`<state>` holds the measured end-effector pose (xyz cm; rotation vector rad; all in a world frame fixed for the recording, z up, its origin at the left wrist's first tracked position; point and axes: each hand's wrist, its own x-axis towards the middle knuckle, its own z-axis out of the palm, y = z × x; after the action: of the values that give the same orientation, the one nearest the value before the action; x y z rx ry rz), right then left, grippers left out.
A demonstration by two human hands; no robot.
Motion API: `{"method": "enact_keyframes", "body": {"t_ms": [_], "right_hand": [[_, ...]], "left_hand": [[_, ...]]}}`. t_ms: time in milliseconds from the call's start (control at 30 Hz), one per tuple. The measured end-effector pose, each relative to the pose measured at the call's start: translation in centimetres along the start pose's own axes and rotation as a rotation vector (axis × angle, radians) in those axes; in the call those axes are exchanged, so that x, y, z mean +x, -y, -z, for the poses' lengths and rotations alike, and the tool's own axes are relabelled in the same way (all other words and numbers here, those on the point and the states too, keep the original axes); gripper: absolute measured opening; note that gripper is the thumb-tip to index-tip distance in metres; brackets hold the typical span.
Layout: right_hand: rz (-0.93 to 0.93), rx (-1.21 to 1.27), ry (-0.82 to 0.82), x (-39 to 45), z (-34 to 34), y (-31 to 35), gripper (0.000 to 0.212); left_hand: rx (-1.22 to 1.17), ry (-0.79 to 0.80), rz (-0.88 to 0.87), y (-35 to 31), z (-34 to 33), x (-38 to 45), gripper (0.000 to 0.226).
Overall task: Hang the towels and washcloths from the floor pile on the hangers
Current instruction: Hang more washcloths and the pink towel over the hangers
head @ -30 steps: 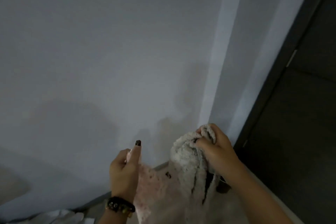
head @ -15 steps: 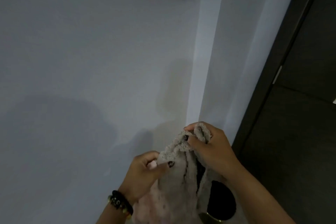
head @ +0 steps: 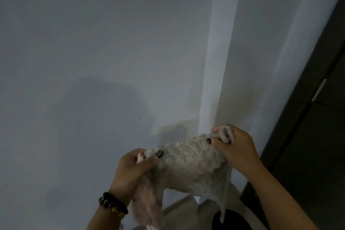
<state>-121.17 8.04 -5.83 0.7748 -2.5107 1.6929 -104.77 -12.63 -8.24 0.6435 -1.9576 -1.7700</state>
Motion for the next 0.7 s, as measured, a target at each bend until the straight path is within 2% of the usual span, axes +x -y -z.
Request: {"method": "enact_keyframes", "body": {"t_ms": [33, 100, 333, 433, 533, 600, 700], "right_hand": [[0.011, 0.010, 0.011, 1.1, 0.2, -0.7, 0.020], [0.033, -0.006, 0.041, 3.1, 0.7, -1.6, 0.019], [0.298, -0.266, 0.082, 9.5, 2.9, -4.0, 0.005], [0.367, -0.351, 0.084, 10.9, 2.8, -4.5, 0.011], [0.361, -0.236, 0.145, 10.7, 2.0, -4.0, 0.012], [0.356, -0.169, 0.267, 10.1, 1.4, -3.1, 0.010], [0.391, -0.154, 0.494, 9.9, 0.7, -1.4, 0.010]], "left_hand": [[0.097, -0.020, -0.031, -0.2, 0.0, 0.2, 0.034], [0.305, -0.079, -0.063, -0.4, -0.5, 0.6, 0.028], [0.699, -0.350, -0.002, -0.8, -4.8, 0.5, 0.022], [0.626, -0.432, 0.041, -0.4, -6.5, 0.2, 0.015], [0.464, -0.413, 0.069, -0.1, -7.5, 0.1, 0.009], [0.382, -0.364, 0.118, 0.2, -8.0, 0.2, 0.005], [0.363, -0.292, 0.153, 0.9, -8.6, 0.9, 0.018]]}}
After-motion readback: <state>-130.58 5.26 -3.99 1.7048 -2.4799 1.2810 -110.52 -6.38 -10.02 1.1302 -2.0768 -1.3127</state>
